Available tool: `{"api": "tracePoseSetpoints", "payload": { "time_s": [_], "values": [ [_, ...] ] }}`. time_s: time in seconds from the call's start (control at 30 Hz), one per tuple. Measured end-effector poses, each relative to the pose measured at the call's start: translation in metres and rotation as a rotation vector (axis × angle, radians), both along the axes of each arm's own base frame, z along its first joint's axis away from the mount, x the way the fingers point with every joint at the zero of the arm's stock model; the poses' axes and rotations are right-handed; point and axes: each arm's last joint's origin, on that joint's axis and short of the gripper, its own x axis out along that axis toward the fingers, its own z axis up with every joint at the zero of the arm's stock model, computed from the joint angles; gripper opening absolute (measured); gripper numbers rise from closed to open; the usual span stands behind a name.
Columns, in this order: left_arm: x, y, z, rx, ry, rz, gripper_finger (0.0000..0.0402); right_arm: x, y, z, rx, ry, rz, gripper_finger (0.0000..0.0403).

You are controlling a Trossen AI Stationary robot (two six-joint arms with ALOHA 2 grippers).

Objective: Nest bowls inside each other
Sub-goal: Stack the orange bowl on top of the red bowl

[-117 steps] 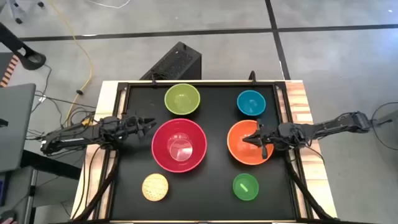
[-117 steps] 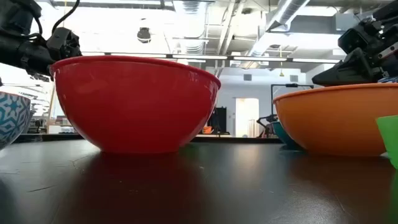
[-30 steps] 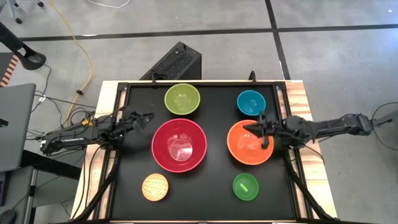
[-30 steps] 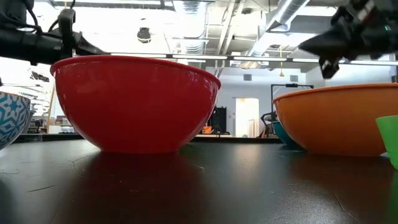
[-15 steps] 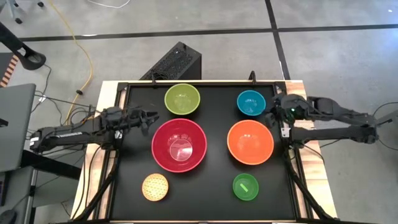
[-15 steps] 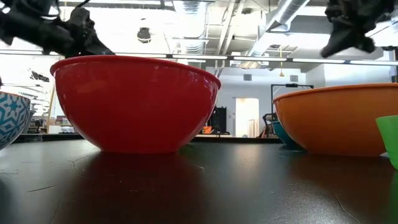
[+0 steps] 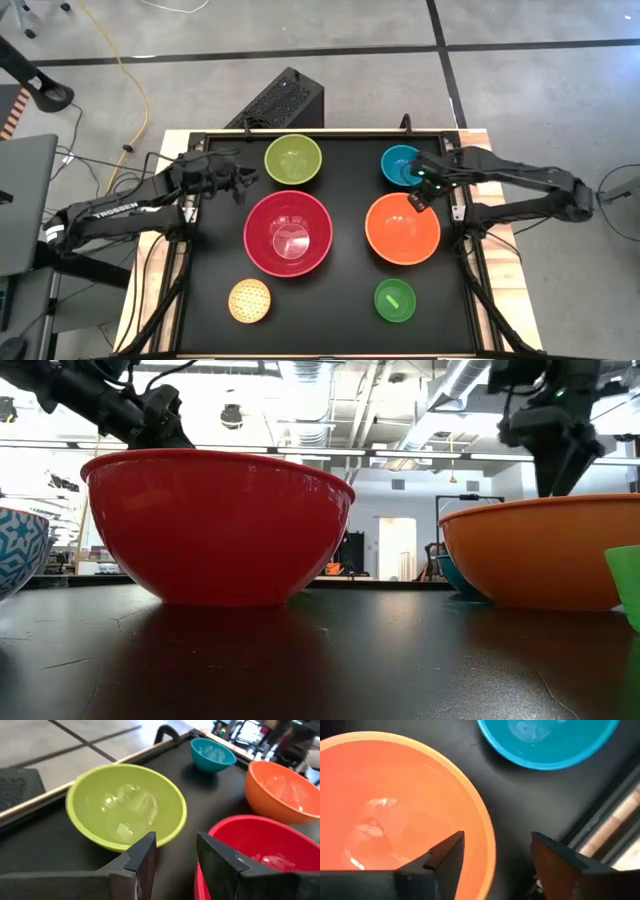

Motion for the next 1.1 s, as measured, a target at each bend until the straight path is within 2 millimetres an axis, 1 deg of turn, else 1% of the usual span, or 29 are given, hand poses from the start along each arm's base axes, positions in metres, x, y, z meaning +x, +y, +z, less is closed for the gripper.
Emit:
{"api": "tracePoseSetpoints", "payload": {
  "time_s": [0.07,0.2,0.33,0.47,0.57,0.8,0.87,0.93,1.0,1.1],
  "values": [
    [0.0,0.001,-0.002,-0.019,0.008,-0.011,0.0139,0.006,-0.003,-0.005,0.016,0.032,0.019,0.0259],
    [0.0,0.001,-0.002,-0.045,0.001,-0.012,0.0157,0.014,-0.011,-0.012,0.042,0.066,0.046,0.026],
    [0.0,0.001,-0.002,-0.058,-0.003,-0.007,0.0165,0.014,-0.019,-0.015,0.058,0.071,0.044,0.026],
    [-0.001,0.002,-0.002,-0.071,-0.01,0.01,0.0165,0.013,-0.025,-0.031,0.096,0.036,0.053,0.026],
    [-0.001,0.002,-0.002,-0.067,-0.011,0.026,0.0165,0.014,-0.027,-0.044,0.098,0.017,0.095,0.026],
    [-0.001,0.002,-0.002,-0.065,-0.01,0.034,0.0165,0.012,-0.024,-0.06,0.126,0.016,0.162,0.0255],
    [-0.001,0.003,-0.002,-0.06,-0.008,0.049,0.0165,0.011,-0.024,-0.062,0.13,0.023,0.173,0.0242],
    [-0.001,0.003,-0.002,-0.06,-0.008,0.054,0.0165,0.011,-0.023,-0.063,0.132,0.026,0.181,0.0219],
    [-0.001,0.003,-0.002,-0.06,-0.008,0.054,0.0165,0.011,-0.024,-0.063,0.131,0.022,0.184,0.0183],
    [-0.001,0.003,-0.002,-0.06,-0.008,0.054,0.0165,0.011,-0.023,-0.063,0.133,0.023,0.184,0.0112]
  ]
}}
